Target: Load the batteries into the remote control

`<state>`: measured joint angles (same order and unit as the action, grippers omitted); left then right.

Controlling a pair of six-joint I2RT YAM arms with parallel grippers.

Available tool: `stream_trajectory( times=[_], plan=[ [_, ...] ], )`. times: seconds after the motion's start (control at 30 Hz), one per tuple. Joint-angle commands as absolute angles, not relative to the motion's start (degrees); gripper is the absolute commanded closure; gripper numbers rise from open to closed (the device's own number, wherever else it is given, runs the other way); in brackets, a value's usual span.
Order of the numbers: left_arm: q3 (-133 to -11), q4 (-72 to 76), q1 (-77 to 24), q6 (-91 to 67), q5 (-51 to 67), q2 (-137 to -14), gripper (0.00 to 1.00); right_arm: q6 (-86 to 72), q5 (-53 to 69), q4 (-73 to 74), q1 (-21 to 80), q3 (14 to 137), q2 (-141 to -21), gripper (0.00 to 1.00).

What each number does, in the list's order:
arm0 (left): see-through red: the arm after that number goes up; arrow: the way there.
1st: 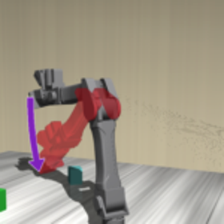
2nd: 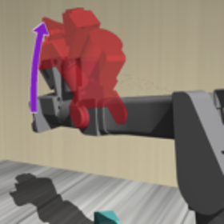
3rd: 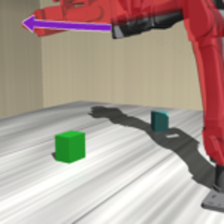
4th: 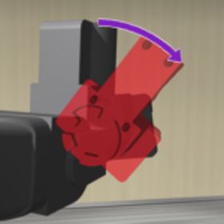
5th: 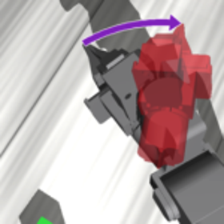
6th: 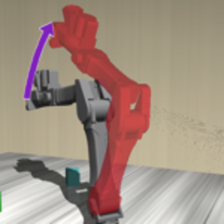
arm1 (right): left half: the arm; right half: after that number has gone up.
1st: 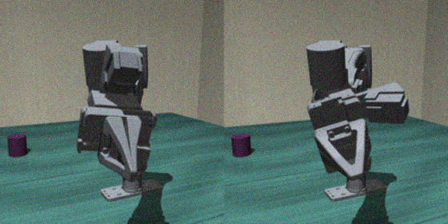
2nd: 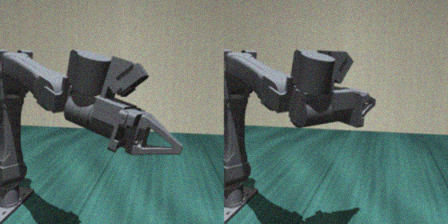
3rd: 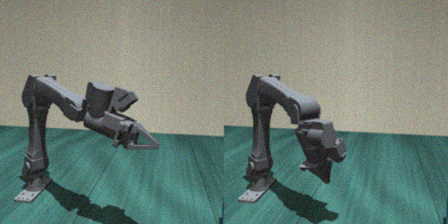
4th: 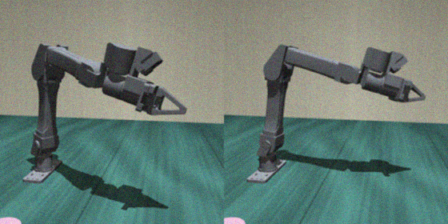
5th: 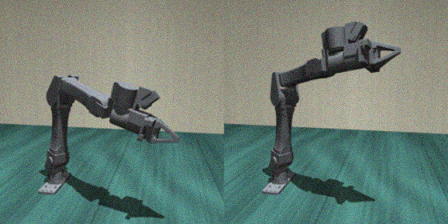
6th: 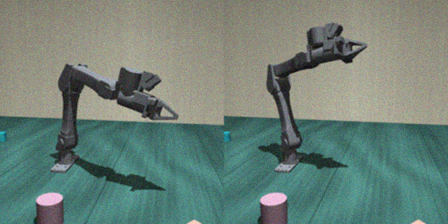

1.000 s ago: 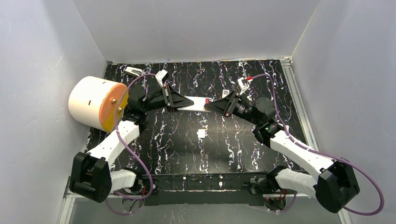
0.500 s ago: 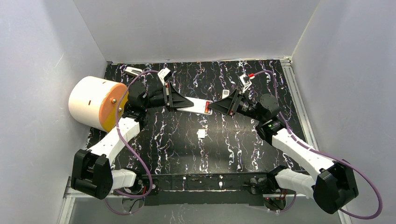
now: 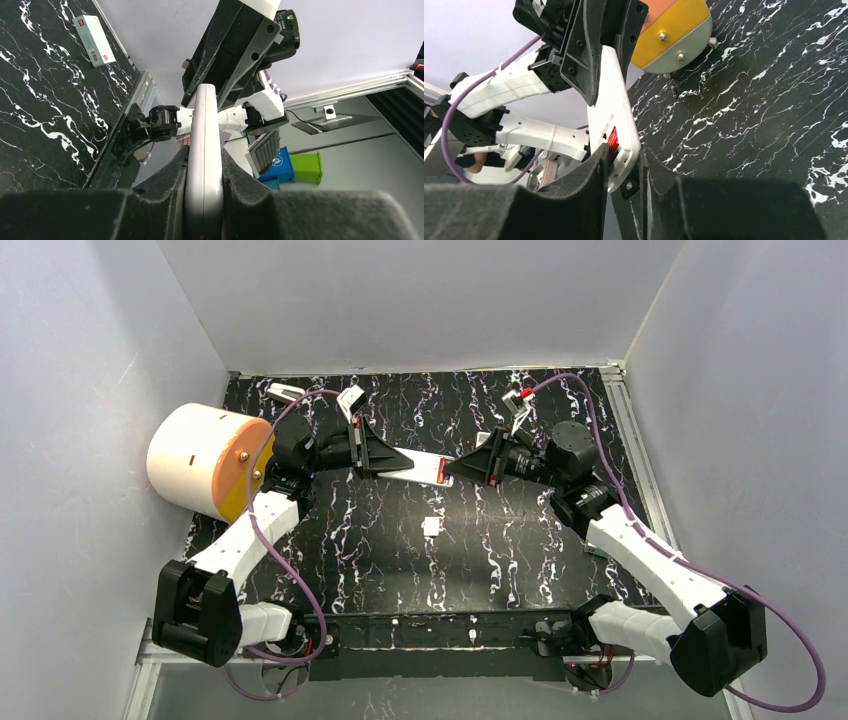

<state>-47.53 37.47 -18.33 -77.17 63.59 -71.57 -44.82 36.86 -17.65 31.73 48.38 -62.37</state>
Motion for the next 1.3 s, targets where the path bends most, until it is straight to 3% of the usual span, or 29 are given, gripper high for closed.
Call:
stream_trajectory(
  times=[0.0,0.13,0.3,0.43,0.6,0.67,0.73,0.77,0.83,1.0,1.27],
  plan=[
    [-49.9,38.2,-18.2,-77.9,64.7,-70.1,1.00,-36.3,36.6,-13.4,31.6,51.6,-63.3,0.60],
    [-49.0,35.5,-17.7,-73.9,63.9,-69.4,1.00,-39.5,34.6,-13.5,31.6,53.3,-63.6,0.37],
    [-46.7,27.6,-15.3,-66.4,60.7,-68.7,1.00,-40.3,27.1,-9.3,31.5,54.8,-62.0,0.27],
    [-44.6,15.6,-12.4,-57.6,54.9,-67.7,1.00,-39.7,19.2,-0.7,31.4,55.4,-63.2,0.27],
    [-48.0,-14.5,-11.3,-39.7,36.7,-66.1,1.00,-35.4,11.6,11.7,31.7,56.2,-70.0,0.37],
    [-47.8,-17.1,-11.3,-36.6,34.4,-65.5,1.00,-33.7,10.8,13.1,32.8,56.3,-74.5,0.39],
    [-47.5,-18.4,-11.3,-35.2,33.6,-65.1,1.00,-29.7,9.2,13.2,35.3,56.7,-78.1,0.29],
    [-47.5,-19.1,-11.3,-34.6,33.4,-65.1,1.00,-25.5,9.0,12.6,36.9,56.8,-79.9,0.19],
    [-48.1,-20.8,-11.2,-33.6,33.5,-65.4,1.00,-13.8,11.1,12.0,39.6,57.9,-83.6,0.13],
    [-52.3,-26.5,-10.4,-30.6,33.5,-68.4,1.00,10.2,8.9,17.3,45.2,66.3,-91.9,0.12],
    [-54.5,-28.9,-7.9,-29.1,30.6,-69.2,1.00,25.8,9.9,28.4,47.9,75.3,-102.4,0.18]
  ],
)
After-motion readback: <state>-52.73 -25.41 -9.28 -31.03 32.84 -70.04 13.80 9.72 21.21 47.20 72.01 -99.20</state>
